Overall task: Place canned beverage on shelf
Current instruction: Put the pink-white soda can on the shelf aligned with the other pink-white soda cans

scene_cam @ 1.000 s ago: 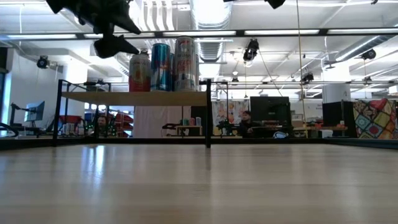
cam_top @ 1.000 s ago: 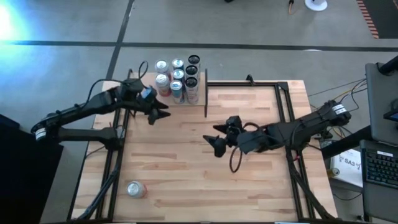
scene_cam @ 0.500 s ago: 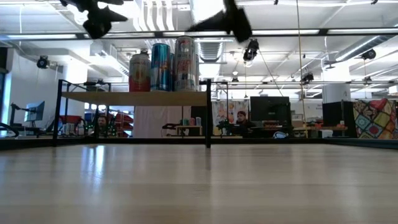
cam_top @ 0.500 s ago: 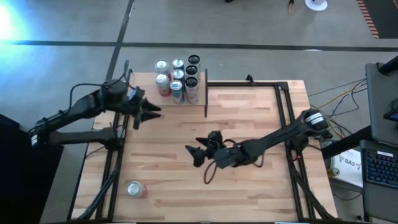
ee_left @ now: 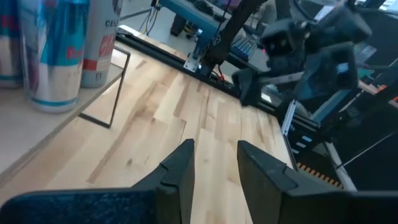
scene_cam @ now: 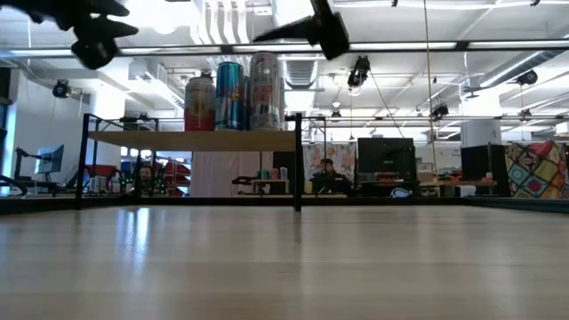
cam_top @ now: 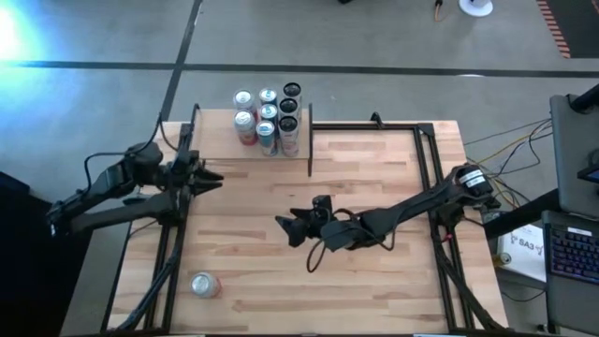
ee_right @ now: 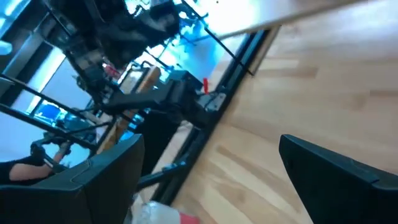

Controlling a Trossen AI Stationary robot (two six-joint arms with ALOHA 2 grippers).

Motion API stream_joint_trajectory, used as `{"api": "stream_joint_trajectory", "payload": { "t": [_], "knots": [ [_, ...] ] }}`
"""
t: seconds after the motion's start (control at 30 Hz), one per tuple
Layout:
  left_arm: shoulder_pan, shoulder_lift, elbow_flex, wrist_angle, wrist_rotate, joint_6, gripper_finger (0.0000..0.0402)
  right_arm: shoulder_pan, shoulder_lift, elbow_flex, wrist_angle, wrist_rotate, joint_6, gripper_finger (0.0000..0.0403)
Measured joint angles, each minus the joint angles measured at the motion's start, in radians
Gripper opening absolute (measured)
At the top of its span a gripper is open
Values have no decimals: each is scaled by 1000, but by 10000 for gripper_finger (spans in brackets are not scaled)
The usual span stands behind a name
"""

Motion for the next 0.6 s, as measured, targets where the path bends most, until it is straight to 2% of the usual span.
{"api": "stream_joint_trajectory", "payload": {
  "t": [0.17,0.33,0.47,0.6],
  "knots": [
    [0,-101,-53,2,-3,-21,90,-30,14,133,-168,-35,-84,363],
    [0,-147,-82,8,13,-22,90,-60,61,263,-367,-64,-152,363],
    [0,-150,-124,7,71,-29,90,-69,109,326,-385,-78,-213,363],
    [-6,-162,-156,33,78,-40,90,-71,162,386,-389,-92,-248,363]
  ]
}}
